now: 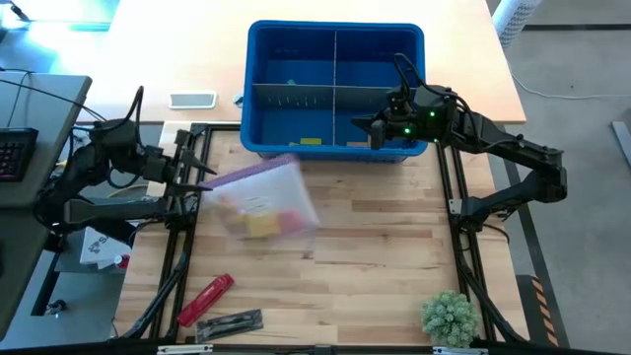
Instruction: Sort blocks
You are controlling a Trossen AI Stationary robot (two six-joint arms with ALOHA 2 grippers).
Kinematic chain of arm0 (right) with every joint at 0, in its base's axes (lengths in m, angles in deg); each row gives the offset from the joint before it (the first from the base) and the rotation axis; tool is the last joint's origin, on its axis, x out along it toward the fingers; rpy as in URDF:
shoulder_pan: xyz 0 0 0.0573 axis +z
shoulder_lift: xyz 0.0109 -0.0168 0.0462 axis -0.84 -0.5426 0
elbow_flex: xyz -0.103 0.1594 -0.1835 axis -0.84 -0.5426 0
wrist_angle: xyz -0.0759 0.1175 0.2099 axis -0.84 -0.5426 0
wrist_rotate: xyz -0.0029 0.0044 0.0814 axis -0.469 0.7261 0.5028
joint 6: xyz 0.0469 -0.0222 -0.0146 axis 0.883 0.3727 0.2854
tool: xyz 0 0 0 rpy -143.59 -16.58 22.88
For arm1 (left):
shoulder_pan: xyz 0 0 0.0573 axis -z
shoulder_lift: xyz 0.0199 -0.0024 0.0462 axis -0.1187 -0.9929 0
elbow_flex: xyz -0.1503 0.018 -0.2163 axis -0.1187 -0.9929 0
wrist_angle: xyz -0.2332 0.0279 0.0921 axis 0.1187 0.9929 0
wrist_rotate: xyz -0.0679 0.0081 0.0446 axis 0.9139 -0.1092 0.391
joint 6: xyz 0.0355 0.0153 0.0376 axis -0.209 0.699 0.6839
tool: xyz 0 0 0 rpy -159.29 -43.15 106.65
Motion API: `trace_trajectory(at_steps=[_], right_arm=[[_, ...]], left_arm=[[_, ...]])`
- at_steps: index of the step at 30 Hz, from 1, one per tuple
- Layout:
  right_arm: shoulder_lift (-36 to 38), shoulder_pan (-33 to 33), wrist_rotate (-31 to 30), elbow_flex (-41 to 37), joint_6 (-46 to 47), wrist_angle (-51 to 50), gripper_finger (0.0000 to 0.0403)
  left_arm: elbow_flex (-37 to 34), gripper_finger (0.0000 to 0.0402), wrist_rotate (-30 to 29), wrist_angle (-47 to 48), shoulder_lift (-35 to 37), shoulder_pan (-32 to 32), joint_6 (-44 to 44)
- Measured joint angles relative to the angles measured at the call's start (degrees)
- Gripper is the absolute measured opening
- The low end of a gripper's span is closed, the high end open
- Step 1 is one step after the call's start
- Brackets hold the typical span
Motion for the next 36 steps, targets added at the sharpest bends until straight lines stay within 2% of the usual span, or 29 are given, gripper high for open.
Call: trace_trajectory(at_steps=[16,36], right_arm=[[0.00,-0.02,0.01,0.00,0.00,-0.01,0.0005],[0.00,-0.02,0.00,0.00,-0.02,0.00,0.0005]], left_arm=[[0.00,0.0147,0.17,-0.24,0.14,0.00,-5.13],[-0.04,0.0147,0.12,-0.22,-0.30,0.00,-4.91]])
